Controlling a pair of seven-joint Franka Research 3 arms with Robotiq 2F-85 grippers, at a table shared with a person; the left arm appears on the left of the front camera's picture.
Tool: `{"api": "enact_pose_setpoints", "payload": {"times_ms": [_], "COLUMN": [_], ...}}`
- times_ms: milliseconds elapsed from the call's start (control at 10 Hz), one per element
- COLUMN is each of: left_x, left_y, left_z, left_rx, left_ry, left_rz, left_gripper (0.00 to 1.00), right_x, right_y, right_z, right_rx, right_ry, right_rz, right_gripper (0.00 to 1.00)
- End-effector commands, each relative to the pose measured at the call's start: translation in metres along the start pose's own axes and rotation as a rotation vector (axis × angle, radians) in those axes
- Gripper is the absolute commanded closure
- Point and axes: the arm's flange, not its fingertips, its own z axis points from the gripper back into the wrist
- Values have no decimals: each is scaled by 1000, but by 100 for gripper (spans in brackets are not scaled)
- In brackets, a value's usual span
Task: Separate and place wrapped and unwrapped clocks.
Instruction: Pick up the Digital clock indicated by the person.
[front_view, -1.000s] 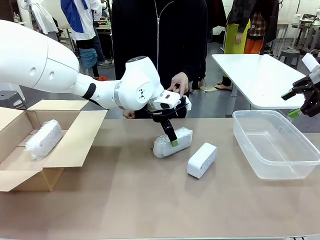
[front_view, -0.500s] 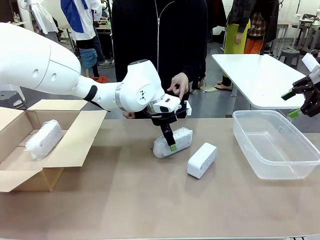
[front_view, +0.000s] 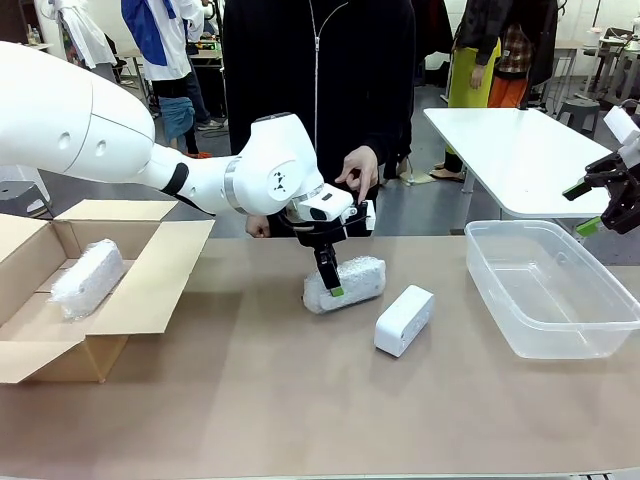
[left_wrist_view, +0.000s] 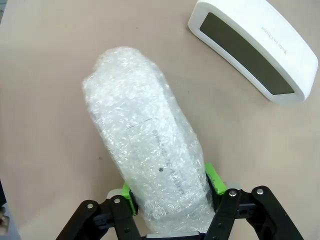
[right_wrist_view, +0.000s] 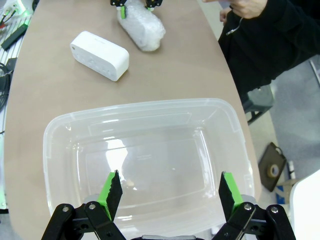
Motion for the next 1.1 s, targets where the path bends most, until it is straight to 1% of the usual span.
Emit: {"api": "enact_pose_setpoints", "payload": {"times_ms": [0,100,200,300,400,600,700,800,900,1000], "left_x": [-2,-2,-2,-2,-2,-4,-6,-6,-7,-8], "left_y": [2,2,0,-1,-2,-5,-8,-15,-19,-24], "left_z": [2,3,5,7,9,17,24,35,47,58], "left_rx": [27,23,6,6,6,-2,-20,-54,-75,-96], "left_ry": [33,37,42,45,44,33,30,23,30,46], "left_rz": [3,1,-12,-16,-24,-42,-62,-90,-130,-155], "left_gripper": [60,77,80,97,100,100,62,63,82,63], "right_x": [0,0,0,0,0,0,0,0,0,0], "right_y": [0,0,0,0,0,0,0,0,0,0], "right_z": [-2,-2,-2,-2,-2,-2,-2,-2,-2,-2], "right_rx": [3,3,3,3,3,3,3,3,3,3], "right_ry": [0,0,0,0,0,0,0,0,0,0], "right_rz": [-1,-1,-1,-1,-1,-1,-1,-1,-1,-1], "right_gripper": [0,0,0,0,0,0,0,0,0,0]}}
